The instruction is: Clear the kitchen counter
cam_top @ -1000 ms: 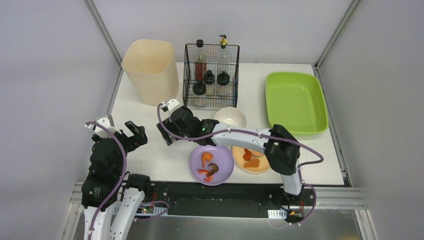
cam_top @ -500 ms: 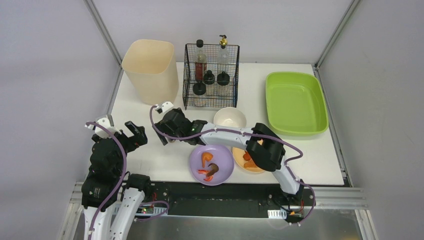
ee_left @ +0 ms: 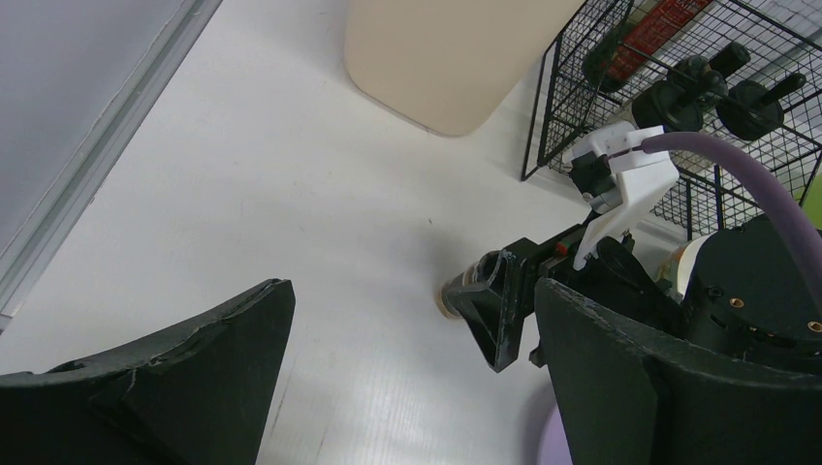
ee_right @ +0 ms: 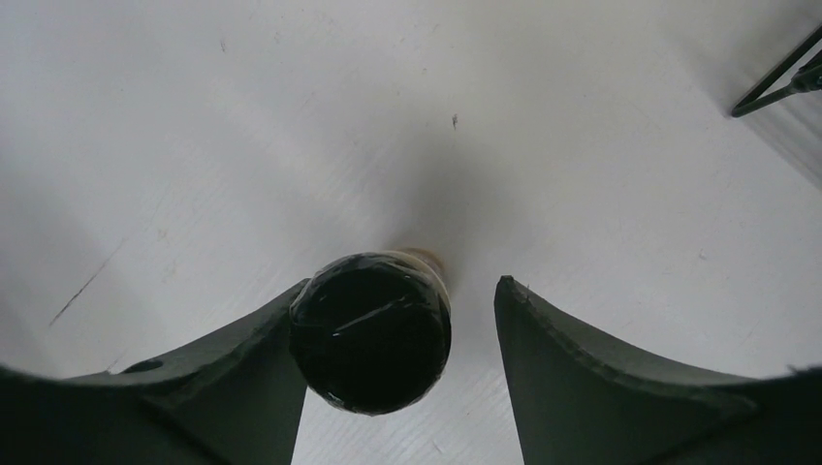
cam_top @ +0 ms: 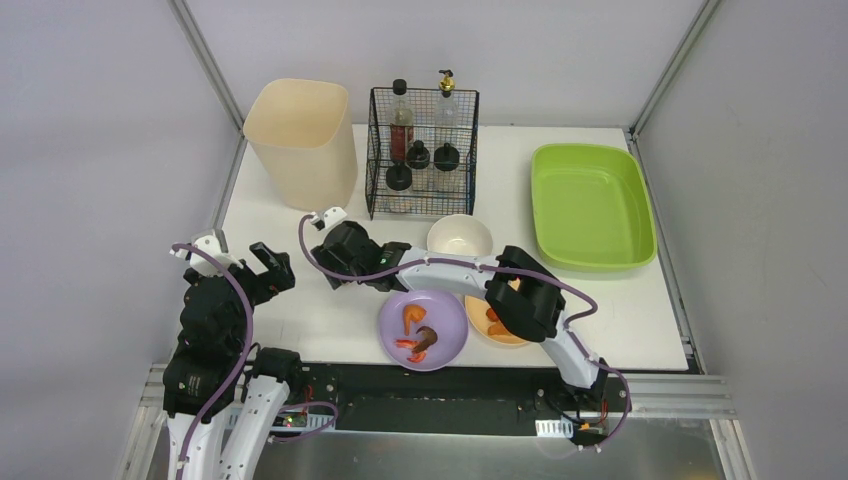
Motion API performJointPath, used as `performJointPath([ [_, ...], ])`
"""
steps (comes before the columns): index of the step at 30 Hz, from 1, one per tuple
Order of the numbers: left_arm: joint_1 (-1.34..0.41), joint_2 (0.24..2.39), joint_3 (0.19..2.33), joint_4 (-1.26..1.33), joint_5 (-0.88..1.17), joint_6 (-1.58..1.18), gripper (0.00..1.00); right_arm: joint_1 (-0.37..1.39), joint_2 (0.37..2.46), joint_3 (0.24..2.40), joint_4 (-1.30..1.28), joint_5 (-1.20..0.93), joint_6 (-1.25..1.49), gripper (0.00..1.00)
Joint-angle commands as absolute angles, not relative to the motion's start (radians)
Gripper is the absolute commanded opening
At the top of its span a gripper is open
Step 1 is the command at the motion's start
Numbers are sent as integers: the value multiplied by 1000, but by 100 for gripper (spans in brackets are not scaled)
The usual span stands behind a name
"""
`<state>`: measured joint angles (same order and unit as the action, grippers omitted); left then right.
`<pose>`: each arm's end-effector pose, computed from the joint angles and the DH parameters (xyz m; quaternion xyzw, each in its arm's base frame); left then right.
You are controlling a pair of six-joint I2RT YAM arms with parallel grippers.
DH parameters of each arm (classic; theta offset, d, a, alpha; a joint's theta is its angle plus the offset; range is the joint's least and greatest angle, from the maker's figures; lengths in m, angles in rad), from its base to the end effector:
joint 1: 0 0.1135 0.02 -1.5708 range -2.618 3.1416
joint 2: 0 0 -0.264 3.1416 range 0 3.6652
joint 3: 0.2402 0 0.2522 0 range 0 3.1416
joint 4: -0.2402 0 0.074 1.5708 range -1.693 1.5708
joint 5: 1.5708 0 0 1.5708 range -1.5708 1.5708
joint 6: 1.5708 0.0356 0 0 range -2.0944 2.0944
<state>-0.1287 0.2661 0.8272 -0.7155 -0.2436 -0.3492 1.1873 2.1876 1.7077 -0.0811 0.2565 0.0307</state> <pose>0.0487 0.0024 0.3474 -0.1615 0.7406 -0.0632 0.6491 0.1990 0.4691 0.2113 -0.4227 0.7607 0.1826 0.4575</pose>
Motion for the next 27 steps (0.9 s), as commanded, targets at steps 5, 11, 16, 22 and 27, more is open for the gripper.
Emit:
performJointPath([
  [5,-117,276,827,-686,-226,-342,99,1196,2167,1734,-41,268,24,49],
  [11,-117,279,826,-686,-224,-342,99,1205,2118,1687,-14,282,7,36],
  [16,-117,278,825,-686,-224,-342,99,1211,2009,1609,35,310,-23,34],
  [22,-117,281,825,-686,-223,-342,99,1210,1846,1513,74,384,-71,34],
  [27,-117,282,826,-686,-220,-342,99,1196,1739,1465,78,445,-120,35],
])
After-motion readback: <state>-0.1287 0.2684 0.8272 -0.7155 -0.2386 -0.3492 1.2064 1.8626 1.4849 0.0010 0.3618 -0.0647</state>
